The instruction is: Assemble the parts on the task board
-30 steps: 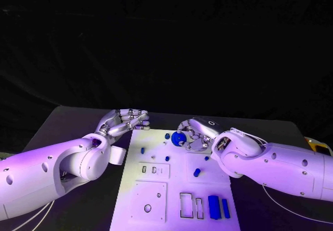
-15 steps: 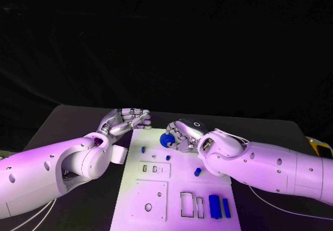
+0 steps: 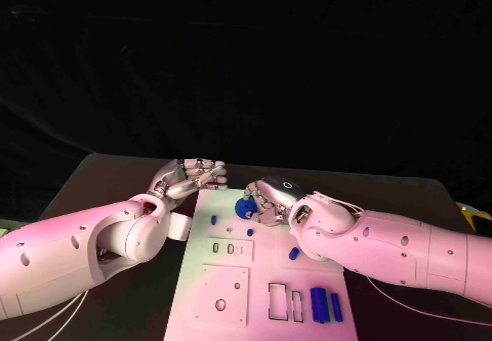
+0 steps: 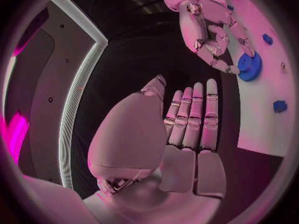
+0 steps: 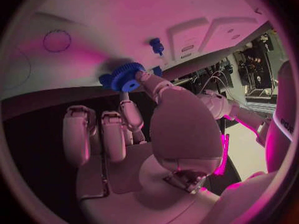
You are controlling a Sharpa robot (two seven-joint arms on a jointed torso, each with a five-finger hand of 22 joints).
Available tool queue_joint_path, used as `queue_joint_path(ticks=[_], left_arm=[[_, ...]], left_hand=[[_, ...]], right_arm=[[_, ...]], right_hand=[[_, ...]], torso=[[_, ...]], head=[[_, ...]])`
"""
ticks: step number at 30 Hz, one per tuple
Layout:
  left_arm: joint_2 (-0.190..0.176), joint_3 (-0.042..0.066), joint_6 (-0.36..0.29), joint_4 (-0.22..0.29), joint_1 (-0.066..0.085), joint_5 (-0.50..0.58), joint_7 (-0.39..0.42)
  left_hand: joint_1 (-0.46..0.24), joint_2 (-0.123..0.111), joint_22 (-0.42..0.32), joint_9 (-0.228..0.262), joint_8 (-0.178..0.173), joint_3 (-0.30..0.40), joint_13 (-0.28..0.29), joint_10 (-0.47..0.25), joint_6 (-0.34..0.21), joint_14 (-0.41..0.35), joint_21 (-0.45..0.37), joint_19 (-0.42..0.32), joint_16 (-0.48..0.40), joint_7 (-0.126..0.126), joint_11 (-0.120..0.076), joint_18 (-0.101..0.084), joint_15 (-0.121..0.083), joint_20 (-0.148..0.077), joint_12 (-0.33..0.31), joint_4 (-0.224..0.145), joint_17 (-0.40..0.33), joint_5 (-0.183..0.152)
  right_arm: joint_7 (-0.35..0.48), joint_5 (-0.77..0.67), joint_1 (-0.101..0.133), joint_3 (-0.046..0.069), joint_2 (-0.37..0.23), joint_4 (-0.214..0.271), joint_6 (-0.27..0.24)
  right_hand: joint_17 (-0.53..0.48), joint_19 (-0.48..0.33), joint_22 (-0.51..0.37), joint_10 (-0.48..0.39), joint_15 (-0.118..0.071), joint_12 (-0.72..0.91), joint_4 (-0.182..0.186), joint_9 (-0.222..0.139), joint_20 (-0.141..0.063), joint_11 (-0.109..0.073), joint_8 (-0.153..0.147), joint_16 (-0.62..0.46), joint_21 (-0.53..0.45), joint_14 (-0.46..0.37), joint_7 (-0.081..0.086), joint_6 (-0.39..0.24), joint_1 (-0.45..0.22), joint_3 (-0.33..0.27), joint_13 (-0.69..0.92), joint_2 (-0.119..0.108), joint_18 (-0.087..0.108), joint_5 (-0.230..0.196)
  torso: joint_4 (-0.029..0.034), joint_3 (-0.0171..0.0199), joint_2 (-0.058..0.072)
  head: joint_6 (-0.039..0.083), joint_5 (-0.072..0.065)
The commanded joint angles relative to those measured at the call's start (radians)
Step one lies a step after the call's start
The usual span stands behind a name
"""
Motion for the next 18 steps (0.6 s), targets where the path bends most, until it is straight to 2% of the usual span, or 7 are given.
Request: queue_joint_path(ticks=[1, 4, 10, 13, 16, 18], left_arm=[[0.003, 0.001, 0.019, 0.001, 0.001, 0.002, 0.004], [0.003, 0.001, 0.019, 0.000, 0.001, 0.002, 0.003], [0.004, 0.001, 0.019, -0.001, 0.001, 0.002, 0.002], [0.004, 0.001, 0.019, -0.002, 0.001, 0.002, 0.002], [0.004, 0.001, 0.019, -0.002, 0.001, 0.002, 0.002], [0.005, 0.001, 0.019, -0.002, 0.001, 0.002, 0.002]], left_hand=[[-0.003, 0.003, 0.001, -0.001, -0.003, 0.007, 0.001, 0.005, -0.002, -0.010, 0.004, -0.005, -0.003, 0.002, 0.003, 0.011, 0.000, 0.001, -0.003, -0.002, 0.001, -0.006], [-0.003, 0.003, 0.001, -0.001, -0.003, 0.007, 0.001, 0.005, -0.002, -0.010, 0.004, -0.005, -0.003, 0.002, 0.003, 0.011, 0.000, 0.001, -0.003, -0.002, 0.001, -0.006], [-0.002, 0.003, 0.001, -0.001, -0.004, 0.007, 0.001, 0.005, -0.003, -0.011, 0.004, -0.005, -0.003, 0.002, 0.003, 0.011, 0.000, 0.001, -0.003, -0.002, 0.001, -0.006], [-0.002, 0.003, 0.001, -0.001, -0.004, 0.007, 0.001, 0.005, -0.003, -0.011, 0.004, -0.005, -0.003, 0.002, 0.003, 0.011, 0.000, 0.001, -0.003, -0.002, 0.001, -0.006], [-0.002, 0.003, 0.001, -0.001, -0.004, 0.007, 0.001, 0.005, -0.003, -0.011, 0.004, -0.005, -0.003, 0.002, 0.003, 0.011, 0.000, 0.001, -0.003, -0.002, 0.001, -0.006], [-0.002, 0.003, 0.001, -0.001, -0.004, 0.007, 0.001, 0.005, -0.003, -0.011, 0.004, -0.005, -0.003, 0.002, 0.003, 0.011, 0.000, 0.001, -0.003, -0.002, 0.001, -0.006]], right_arm=[[-0.002, -0.021, -0.002, -0.001, 0.001, -0.002, 0.033], [0.000, -0.021, -0.002, -0.001, 0.002, -0.004, 0.039], [0.000, -0.021, -0.003, -0.002, 0.005, -0.013, 0.043], [0.001, -0.019, -0.003, -0.002, 0.008, -0.019, 0.043], [0.001, -0.015, -0.003, -0.003, 0.010, -0.022, 0.043], [0.002, -0.011, -0.003, -0.003, 0.011, -0.023, 0.044]], right_hand=[[0.104, -0.001, 0.083, 0.004, -0.006, 0.002, 0.007, 0.024, 0.000, 0.003, -0.003, 0.003, -0.001, 0.074, -0.018, 0.014, -0.008, 0.000, 0.000, 0.006, -0.005, 0.002], [0.104, -0.001, 0.083, 0.004, -0.006, 0.002, 0.007, 0.024, 0.000, 0.003, -0.003, 0.003, -0.001, 0.074, -0.018, 0.014, -0.008, 0.000, 0.000, 0.006, -0.005, 0.002], [0.104, -0.007, 0.077, -0.009, -0.001, -0.010, 0.012, 0.022, 0.003, 0.009, -0.018, 0.003, -0.007, 0.074, -0.010, -0.006, -0.022, -0.004, -0.011, -0.004, -0.004, -0.009], [0.106, -0.010, 0.074, -0.032, 0.013, -0.028, 0.019, 0.007, 0.014, 0.027, -0.064, 0.003, -0.011, 0.073, 0.009, -0.073, -0.033, -0.013, -0.030, -0.011, -0.003, -0.032], [0.106, -0.014, 0.070, -0.046, 0.023, -0.037, 0.026, 0.000, 0.022, 0.037, -0.090, 0.003, -0.016, 0.073, 0.019, -0.110, -0.041, -0.030, -0.040, -0.015, -0.002, -0.042], [0.109, -0.015, 0.070, -0.058, 0.034, -0.041, 0.042, -0.009, 0.034, 0.049, -0.117, 0.005, -0.018, 0.073, 0.032, -0.144, -0.047, -0.068, -0.046, -0.013, -0.001, -0.059]], torso=[[-0.0006, -0.0011, -0.001], [-0.0012, -0.0001, -0.001], [-0.0009, -0.0013, -0.001], [-0.0008, -0.0012, 0.000], [0.0000, -0.0010, 0.000], [0.0003, -0.0010, 0.000]], head=[[-0.005, 0.004], [-0.004, 0.003], [-0.005, -0.001], [-0.005, -0.002], [-0.005, -0.003], [-0.005, -0.003]])
